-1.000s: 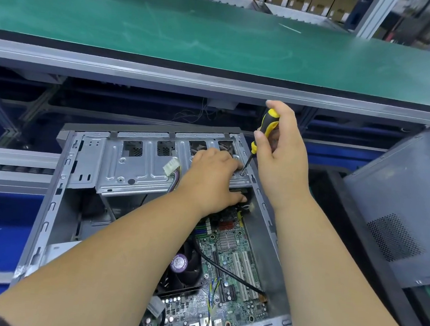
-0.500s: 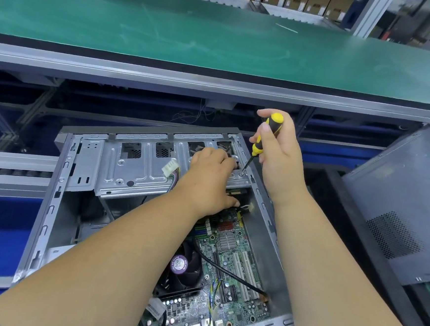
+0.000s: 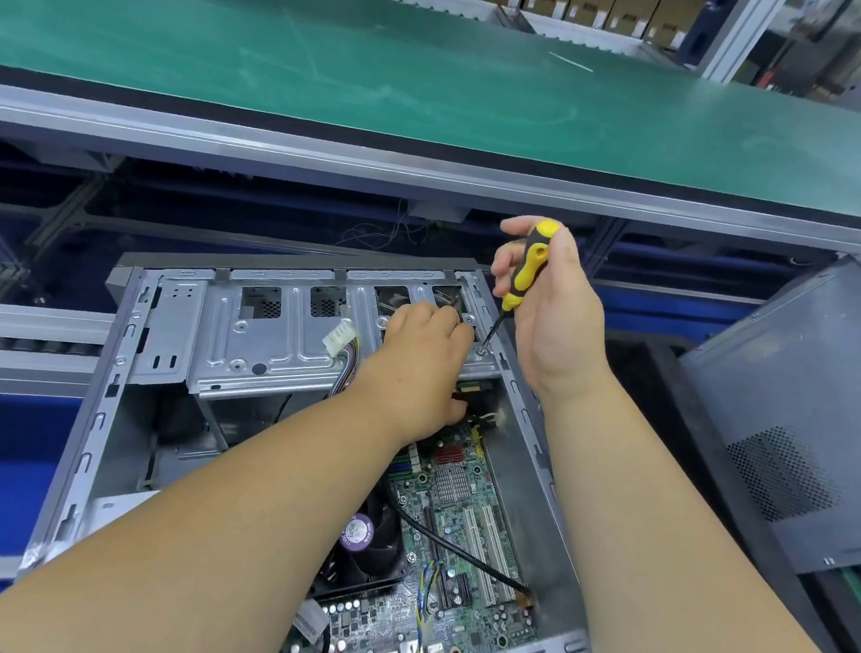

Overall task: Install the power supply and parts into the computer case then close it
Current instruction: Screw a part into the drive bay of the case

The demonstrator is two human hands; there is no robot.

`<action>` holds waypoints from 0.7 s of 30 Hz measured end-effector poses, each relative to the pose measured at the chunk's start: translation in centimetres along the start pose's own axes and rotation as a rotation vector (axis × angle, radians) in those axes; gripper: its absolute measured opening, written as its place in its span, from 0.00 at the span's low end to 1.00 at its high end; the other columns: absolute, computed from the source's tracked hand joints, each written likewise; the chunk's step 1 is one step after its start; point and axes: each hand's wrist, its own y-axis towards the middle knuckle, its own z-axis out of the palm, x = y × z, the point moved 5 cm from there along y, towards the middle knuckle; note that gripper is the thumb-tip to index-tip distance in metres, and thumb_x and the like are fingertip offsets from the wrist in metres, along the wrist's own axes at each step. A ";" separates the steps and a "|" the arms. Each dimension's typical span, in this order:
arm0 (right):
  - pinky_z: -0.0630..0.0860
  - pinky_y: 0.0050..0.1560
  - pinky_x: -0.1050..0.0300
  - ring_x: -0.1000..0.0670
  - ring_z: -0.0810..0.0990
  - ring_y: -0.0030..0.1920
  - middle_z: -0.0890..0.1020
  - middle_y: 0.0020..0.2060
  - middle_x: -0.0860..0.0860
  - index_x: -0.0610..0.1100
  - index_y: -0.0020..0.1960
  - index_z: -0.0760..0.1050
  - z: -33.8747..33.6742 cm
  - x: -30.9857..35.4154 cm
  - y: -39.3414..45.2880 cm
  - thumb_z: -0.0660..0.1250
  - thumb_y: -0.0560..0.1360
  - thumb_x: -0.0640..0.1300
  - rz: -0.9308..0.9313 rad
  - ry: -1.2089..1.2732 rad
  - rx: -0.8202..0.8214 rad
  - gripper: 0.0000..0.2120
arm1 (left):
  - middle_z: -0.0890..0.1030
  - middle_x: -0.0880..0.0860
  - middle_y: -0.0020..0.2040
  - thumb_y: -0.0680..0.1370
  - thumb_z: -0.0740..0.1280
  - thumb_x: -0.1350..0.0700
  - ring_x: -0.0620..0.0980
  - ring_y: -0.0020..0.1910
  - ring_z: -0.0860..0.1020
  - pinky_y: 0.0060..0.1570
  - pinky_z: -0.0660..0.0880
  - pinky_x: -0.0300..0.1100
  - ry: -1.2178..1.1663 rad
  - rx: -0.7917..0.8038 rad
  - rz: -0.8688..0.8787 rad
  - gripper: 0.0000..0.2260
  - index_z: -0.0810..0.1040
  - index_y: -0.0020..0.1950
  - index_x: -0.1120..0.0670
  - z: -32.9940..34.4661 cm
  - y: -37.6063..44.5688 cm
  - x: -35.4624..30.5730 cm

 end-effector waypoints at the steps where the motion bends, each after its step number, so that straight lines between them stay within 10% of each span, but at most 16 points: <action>1: 0.74 0.48 0.57 0.52 0.74 0.42 0.77 0.41 0.49 0.44 0.55 0.75 0.0 0.1 0.0 0.50 0.82 0.54 -0.004 0.006 0.001 0.19 | 0.69 0.51 0.58 0.68 0.71 0.40 0.54 0.61 0.64 0.65 0.58 0.48 0.009 0.003 0.003 0.30 0.69 0.64 0.53 0.0 0.0 -0.1; 15: 0.78 0.56 0.54 0.50 0.82 0.48 0.82 0.43 0.50 0.42 0.56 0.73 0.2 0.1 0.6 0.62 0.80 0.44 0.014 0.046 -0.011 0.08 | 0.69 0.51 0.56 0.67 0.72 0.40 0.54 0.58 0.65 0.63 0.57 0.48 0.031 -0.014 0.021 0.29 0.70 0.61 0.54 0.0 0.1 -0.2; 21: 0.73 0.43 0.60 0.55 0.73 0.37 0.79 0.39 0.51 0.44 0.55 0.69 0.5 0.1 0.6 0.63 0.79 0.46 -0.008 -0.001 -0.020 0.08 | 0.69 0.51 0.57 0.67 0.71 0.39 0.54 0.59 0.65 0.64 0.58 0.48 0.032 -0.009 0.020 0.29 0.70 0.61 0.54 -0.1 0.0 -0.2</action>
